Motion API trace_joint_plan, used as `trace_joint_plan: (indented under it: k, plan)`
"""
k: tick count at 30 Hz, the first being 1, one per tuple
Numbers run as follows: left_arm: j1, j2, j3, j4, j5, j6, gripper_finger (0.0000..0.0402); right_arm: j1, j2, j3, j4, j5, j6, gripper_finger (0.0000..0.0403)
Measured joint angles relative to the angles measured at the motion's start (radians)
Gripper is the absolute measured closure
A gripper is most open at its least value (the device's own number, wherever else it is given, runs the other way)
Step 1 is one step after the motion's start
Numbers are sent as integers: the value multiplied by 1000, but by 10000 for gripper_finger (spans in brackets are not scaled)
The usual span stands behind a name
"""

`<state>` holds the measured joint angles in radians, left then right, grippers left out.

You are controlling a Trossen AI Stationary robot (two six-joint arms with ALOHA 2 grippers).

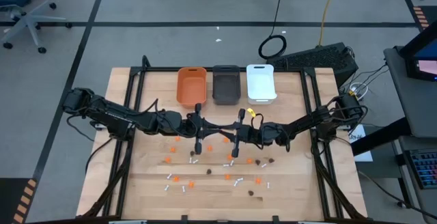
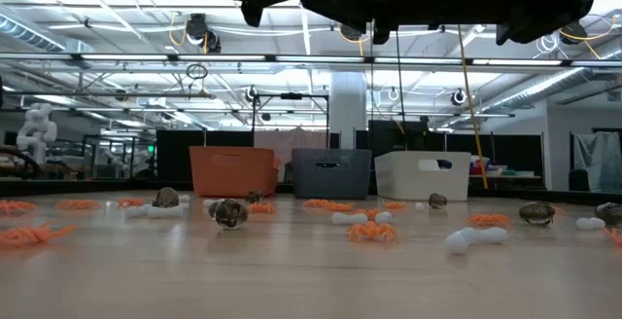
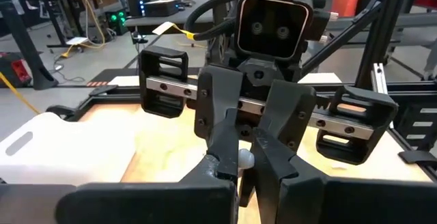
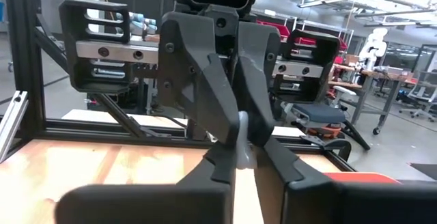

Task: Sort Halloween decoration
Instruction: Put the white bone toy into the white bin

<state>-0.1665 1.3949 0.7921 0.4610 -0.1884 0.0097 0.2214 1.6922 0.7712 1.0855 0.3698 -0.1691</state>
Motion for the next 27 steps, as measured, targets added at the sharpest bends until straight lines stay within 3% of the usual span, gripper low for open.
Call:
trace_joint_plan:
  k: [7,16,21,27]
  plan:
    - [0,0,0,2,2,-2,363,-4,0,0,-2,-6,-8,397]
    - [-14,-88,-1,-60,0,4,204,-12,-21,0,-57,-7,-6,398]
    - [-19,-178,-1,-186,-85,-2,152,-36,-103,0,-224,-2,-14,399]
    - [-19,-194,-2,-350,-184,-42,147,-151,-275,0,-557,1,-18,399]
